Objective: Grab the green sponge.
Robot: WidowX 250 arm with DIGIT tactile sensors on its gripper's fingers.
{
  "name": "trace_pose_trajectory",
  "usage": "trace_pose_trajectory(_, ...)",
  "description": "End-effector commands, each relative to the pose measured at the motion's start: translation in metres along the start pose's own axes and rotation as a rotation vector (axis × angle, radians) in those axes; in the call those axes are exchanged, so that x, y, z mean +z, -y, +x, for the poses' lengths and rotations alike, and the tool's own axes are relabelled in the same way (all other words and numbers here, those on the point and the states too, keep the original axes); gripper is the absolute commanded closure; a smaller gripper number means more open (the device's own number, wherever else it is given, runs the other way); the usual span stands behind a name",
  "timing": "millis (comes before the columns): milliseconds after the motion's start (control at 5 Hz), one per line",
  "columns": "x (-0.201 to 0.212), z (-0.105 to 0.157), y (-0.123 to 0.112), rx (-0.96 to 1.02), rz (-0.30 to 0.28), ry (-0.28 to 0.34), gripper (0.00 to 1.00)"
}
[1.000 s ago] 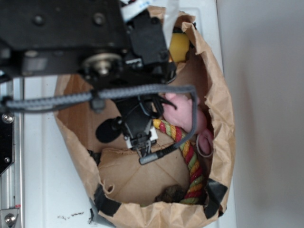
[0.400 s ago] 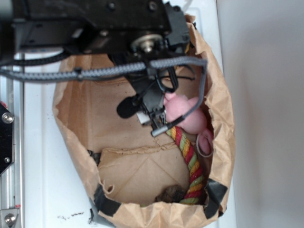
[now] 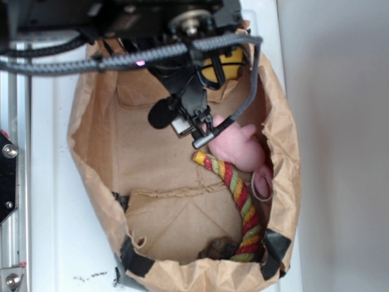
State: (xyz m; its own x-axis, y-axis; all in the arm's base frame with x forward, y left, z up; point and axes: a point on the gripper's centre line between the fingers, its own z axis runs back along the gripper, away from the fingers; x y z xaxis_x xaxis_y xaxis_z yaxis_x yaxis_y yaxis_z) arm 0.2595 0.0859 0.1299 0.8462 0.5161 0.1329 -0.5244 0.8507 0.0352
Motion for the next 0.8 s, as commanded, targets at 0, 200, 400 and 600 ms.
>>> trace_pose_trajectory(0, 0.028, 0.012, -0.009, 0.034, -0.023, 0.096, 0.0)
trace_pose_trajectory(200, 0.014, 0.024, 0.017, 0.213, -0.111, 0.164, 0.0)
trace_pose_trajectory(400, 0.001, 0.043, 0.026, 0.289, -0.1, 0.217, 0.0)
trace_pose_trajectory(600, -0.023, 0.065, 0.02, 0.387, -0.082, 0.262, 0.0)
